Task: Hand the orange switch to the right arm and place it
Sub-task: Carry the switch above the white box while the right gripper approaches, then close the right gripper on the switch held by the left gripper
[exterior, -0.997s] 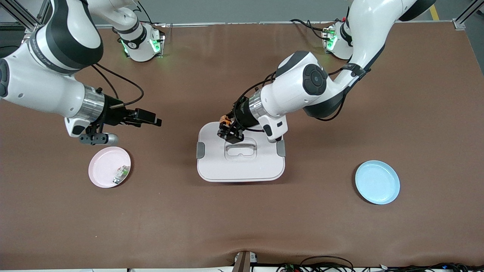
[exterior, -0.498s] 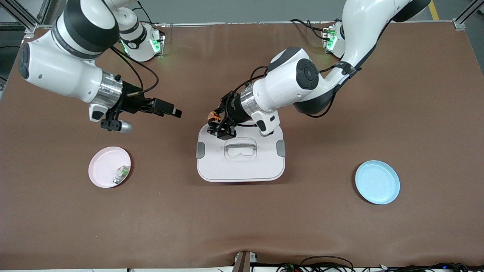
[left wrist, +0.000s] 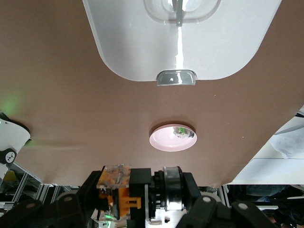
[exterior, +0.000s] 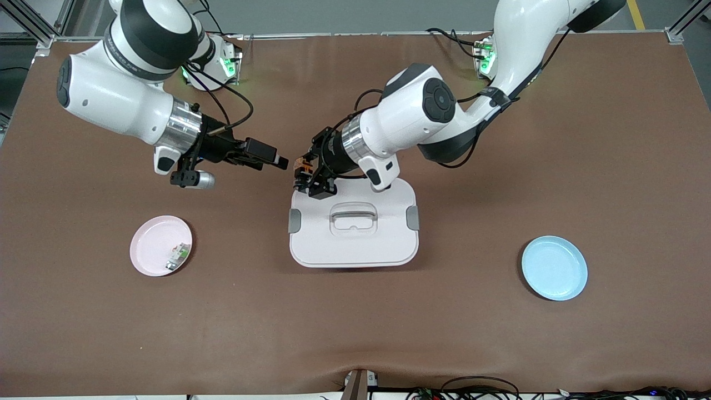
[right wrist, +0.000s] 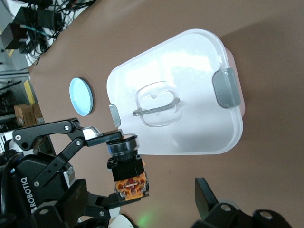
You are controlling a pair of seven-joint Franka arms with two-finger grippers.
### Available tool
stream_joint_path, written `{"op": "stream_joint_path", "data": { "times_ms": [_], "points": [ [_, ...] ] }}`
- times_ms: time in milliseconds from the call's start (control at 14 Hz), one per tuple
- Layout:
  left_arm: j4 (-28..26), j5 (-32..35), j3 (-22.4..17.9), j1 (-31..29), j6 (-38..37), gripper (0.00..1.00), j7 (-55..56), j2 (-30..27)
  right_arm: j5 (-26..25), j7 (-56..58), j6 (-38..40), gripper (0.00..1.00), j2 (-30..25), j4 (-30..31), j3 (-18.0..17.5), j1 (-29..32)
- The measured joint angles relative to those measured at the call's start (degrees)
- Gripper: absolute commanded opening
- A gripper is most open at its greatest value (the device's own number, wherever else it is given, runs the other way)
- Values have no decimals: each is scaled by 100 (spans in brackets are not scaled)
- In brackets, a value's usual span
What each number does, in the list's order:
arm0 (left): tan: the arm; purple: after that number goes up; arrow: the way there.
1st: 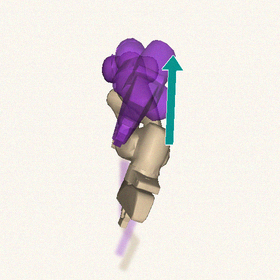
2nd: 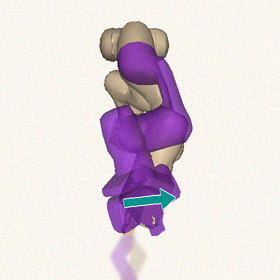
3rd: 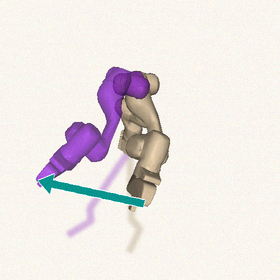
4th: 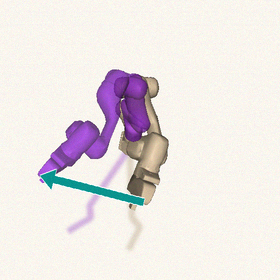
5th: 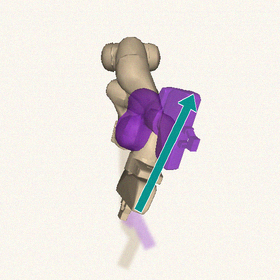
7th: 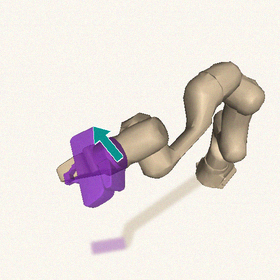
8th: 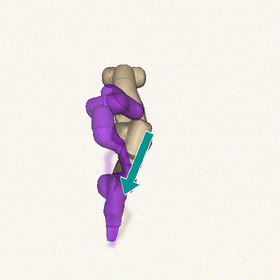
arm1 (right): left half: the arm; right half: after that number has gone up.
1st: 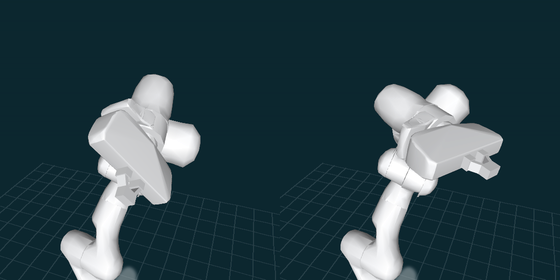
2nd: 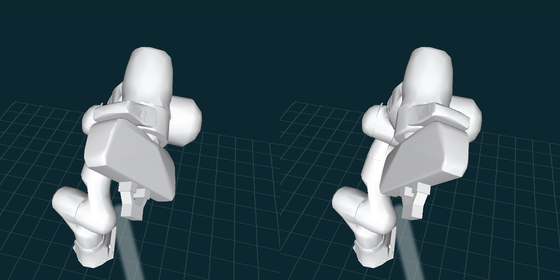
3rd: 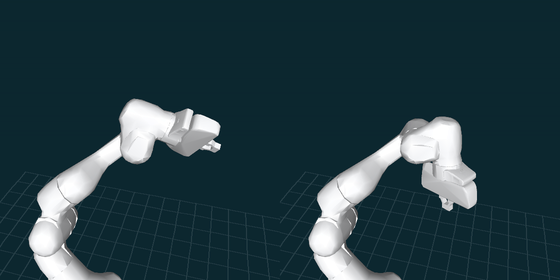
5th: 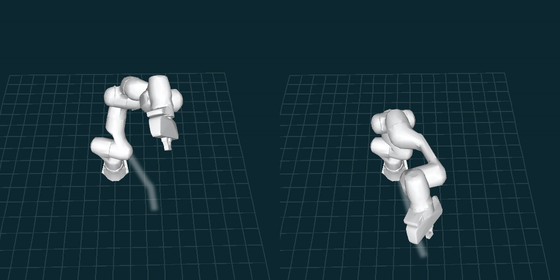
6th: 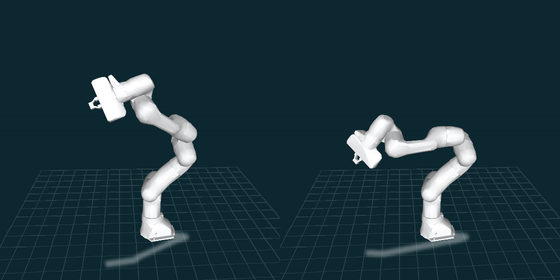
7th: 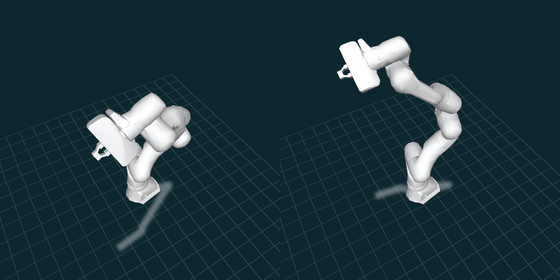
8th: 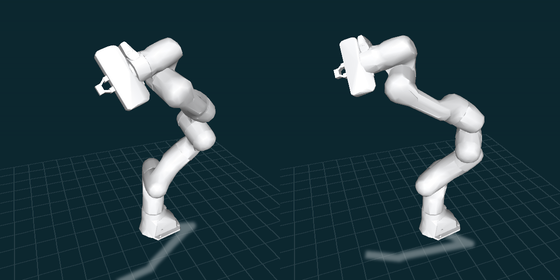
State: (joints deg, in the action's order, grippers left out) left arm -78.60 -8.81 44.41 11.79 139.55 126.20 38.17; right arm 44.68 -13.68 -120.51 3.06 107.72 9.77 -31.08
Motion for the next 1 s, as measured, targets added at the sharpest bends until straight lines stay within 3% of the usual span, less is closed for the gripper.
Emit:
{"op": "stream_joint_path", "data": {
  "times_ms": [427, 712, 997],
  "points": [
    [19, -423, 0, 4, 2, 0, 0, 8, 229, 554, -16, 100, 189, -2, 37, -7],
    [19, -455, 0, 7, 2, 0, 0, 24, 695, 556, -16, 100, 218, -18, 26, -22],
    [19, -470, 0, 30, 2, 0, 1, 31, 738, 552, 2, 100, 305, -18, 24, -24]
  ]
}}
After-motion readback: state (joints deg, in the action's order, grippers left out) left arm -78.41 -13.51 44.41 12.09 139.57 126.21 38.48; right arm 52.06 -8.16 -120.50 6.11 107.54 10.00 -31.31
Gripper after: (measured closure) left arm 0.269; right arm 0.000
